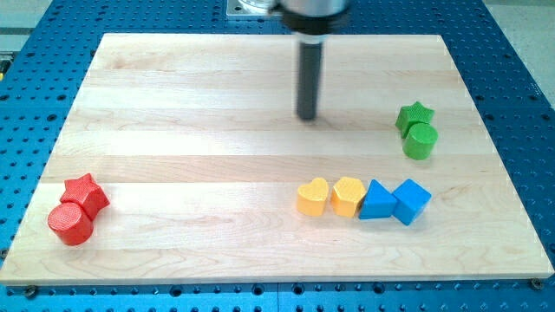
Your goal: Slide the green star towards the red blocks
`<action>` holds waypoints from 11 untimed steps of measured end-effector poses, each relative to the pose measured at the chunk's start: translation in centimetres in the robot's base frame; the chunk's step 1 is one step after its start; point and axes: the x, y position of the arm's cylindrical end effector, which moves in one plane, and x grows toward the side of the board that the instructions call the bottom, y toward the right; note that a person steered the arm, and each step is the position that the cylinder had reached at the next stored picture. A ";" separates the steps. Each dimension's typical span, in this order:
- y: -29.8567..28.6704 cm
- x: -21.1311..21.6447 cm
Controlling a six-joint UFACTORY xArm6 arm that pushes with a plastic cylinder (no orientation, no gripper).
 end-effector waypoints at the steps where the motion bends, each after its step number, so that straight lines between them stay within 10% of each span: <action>1: 6.4 -0.8; 4: 22.6 3.1; 7: -0.4 2.5; 9: 4.8 2.7; 11: -3.5 9.1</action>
